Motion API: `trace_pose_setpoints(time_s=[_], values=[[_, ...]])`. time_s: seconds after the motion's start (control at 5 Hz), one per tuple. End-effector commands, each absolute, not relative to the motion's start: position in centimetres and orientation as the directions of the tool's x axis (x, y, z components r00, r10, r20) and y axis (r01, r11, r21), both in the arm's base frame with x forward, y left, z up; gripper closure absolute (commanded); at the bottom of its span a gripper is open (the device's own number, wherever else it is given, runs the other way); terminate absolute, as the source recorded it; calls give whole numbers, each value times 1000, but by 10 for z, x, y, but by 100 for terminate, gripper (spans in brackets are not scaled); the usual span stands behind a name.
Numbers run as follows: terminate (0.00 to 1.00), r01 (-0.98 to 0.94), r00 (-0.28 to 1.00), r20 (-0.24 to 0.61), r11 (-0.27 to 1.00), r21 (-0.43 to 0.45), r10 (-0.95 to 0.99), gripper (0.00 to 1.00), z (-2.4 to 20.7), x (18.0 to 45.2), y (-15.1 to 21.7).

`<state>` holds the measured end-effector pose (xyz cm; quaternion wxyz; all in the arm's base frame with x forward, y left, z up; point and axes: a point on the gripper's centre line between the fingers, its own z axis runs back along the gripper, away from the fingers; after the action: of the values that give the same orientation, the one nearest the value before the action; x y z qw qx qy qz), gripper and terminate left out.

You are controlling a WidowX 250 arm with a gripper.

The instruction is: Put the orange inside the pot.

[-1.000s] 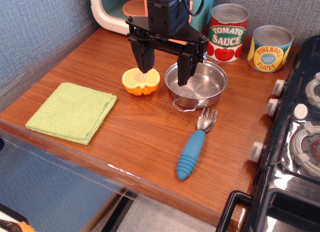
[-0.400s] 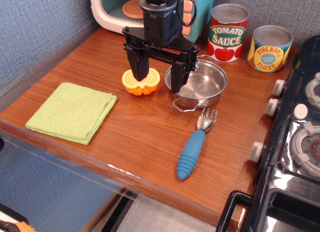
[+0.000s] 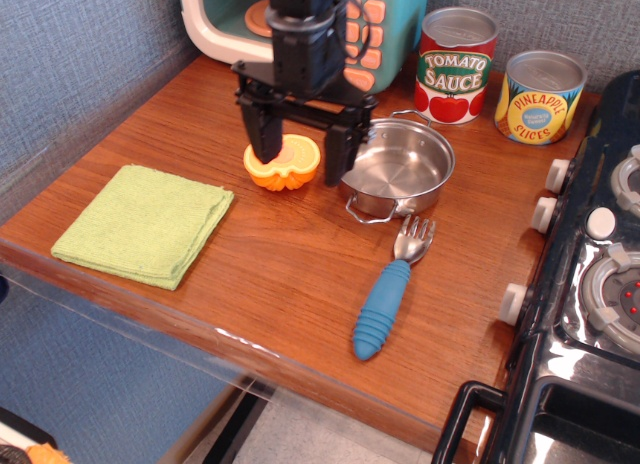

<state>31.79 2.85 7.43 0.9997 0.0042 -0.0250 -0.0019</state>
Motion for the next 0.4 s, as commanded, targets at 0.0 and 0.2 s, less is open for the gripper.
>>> trace_pose_setpoints(time_s=[0.0, 0.2], values=[[0, -10, 986, 166, 999, 43, 3, 0, 79, 345, 53], [0, -56, 986, 160, 997, 57, 46, 0, 75, 355, 73]])
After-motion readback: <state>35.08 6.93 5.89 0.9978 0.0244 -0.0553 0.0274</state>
